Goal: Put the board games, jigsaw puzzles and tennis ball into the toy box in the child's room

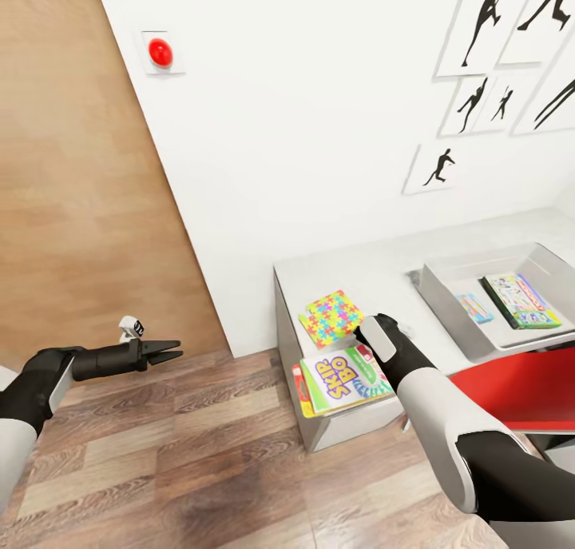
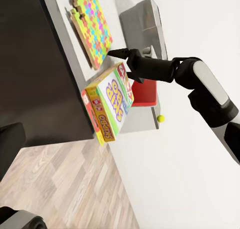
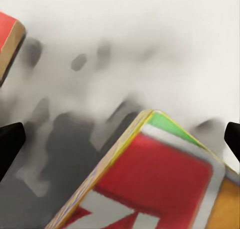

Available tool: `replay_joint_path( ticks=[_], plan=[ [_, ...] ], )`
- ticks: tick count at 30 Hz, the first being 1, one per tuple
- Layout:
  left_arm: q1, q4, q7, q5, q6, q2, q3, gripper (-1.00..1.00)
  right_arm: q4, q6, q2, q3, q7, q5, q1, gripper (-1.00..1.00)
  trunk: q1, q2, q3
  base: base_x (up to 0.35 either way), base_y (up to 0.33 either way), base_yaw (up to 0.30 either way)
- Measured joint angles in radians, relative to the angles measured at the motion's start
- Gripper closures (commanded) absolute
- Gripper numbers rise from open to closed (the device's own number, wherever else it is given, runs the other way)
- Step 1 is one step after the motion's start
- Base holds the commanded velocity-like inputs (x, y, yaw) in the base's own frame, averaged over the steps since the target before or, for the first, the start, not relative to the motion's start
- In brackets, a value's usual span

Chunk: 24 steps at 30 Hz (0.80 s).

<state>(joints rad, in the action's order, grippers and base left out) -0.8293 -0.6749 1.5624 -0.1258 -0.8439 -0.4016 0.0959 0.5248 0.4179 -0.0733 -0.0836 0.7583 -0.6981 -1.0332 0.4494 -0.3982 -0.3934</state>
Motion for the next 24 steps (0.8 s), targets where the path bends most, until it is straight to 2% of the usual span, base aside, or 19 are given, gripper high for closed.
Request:
replay_joint_path(
  ticks=[24],
  plan=[
    [0.000, 0.000, 0.000, 0.000, 0.000, 0.000, 0.000, -1.00, 0.000, 0.000, 0.000, 0.000, 0.000, 0.001, 0.000, -1.00, 0.000, 0.000, 0.000, -0.013, 0.038, 0.000]
  ],
)
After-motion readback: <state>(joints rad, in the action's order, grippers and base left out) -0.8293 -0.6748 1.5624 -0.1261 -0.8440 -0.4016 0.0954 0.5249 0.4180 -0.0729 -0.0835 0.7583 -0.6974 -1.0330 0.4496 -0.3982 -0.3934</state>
